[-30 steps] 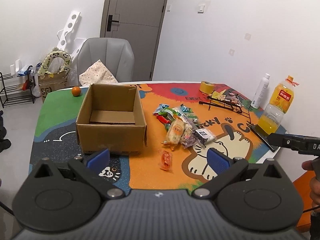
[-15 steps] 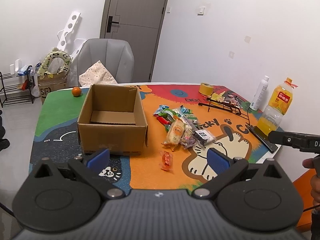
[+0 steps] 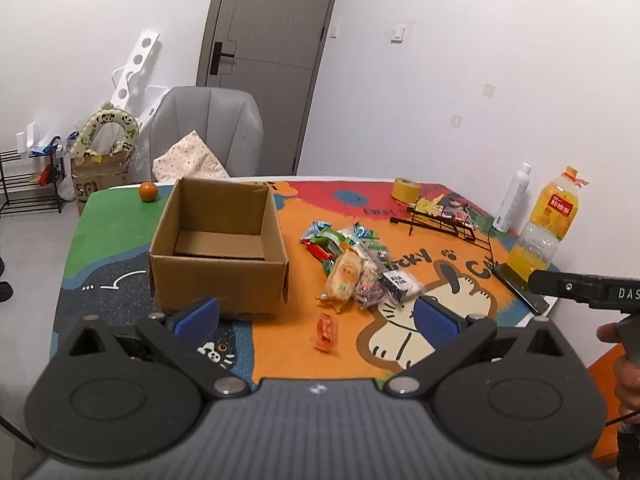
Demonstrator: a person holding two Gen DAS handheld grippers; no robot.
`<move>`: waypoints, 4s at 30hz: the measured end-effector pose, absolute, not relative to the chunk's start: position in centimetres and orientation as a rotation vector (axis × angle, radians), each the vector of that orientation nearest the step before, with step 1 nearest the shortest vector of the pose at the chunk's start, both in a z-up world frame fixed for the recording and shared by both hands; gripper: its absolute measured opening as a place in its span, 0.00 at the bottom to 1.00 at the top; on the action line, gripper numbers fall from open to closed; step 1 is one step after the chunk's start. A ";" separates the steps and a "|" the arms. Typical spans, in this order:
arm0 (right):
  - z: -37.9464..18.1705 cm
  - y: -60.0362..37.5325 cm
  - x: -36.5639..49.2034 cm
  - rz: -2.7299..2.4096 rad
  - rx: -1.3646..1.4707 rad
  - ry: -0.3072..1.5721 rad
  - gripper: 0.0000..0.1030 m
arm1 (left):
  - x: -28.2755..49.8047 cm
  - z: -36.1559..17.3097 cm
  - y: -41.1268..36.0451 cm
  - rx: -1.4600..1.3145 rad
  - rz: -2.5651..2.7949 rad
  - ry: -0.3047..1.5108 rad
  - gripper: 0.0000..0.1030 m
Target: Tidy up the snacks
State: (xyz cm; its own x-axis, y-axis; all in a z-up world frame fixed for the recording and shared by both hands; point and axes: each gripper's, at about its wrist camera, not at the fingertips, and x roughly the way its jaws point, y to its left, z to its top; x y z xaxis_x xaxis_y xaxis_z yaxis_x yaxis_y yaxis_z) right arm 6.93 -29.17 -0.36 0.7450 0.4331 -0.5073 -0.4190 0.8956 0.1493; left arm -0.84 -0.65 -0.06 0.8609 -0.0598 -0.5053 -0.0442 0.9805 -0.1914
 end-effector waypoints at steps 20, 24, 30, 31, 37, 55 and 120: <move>-2.7 -31.2 11.8 0.410 0.058 0.598 1.00 | 4.1 -5.1 -1.2 -0.207 -0.009 0.564 1.00; -3.2 -30.8 12.7 0.430 0.040 0.606 1.00 | 5.3 -6.2 -1.0 -0.214 0.000 0.575 1.00; -4.0 -30.6 14.4 0.442 0.034 0.618 1.00 | 7.2 -7.6 -0.5 -0.246 0.000 0.589 0.99; -4.2 -30.5 14.7 0.442 0.037 0.621 1.00 | 7.5 -7.8 -0.4 -0.251 -0.005 0.592 0.98; -6.2 -30.4 16.6 0.441 0.061 0.650 0.99 | 9.5 -9.4 -0.5 -0.266 -0.029 0.609 0.97; -12.0 -27.6 22.3 0.452 0.067 0.808 0.85 | 15.3 -14.4 -1.3 -0.264 -0.036 0.764 0.67; -14.9 -25.3 22.9 0.409 -0.103 0.774 0.82 | 15.6 -15.0 -3.5 -0.107 0.028 0.744 0.32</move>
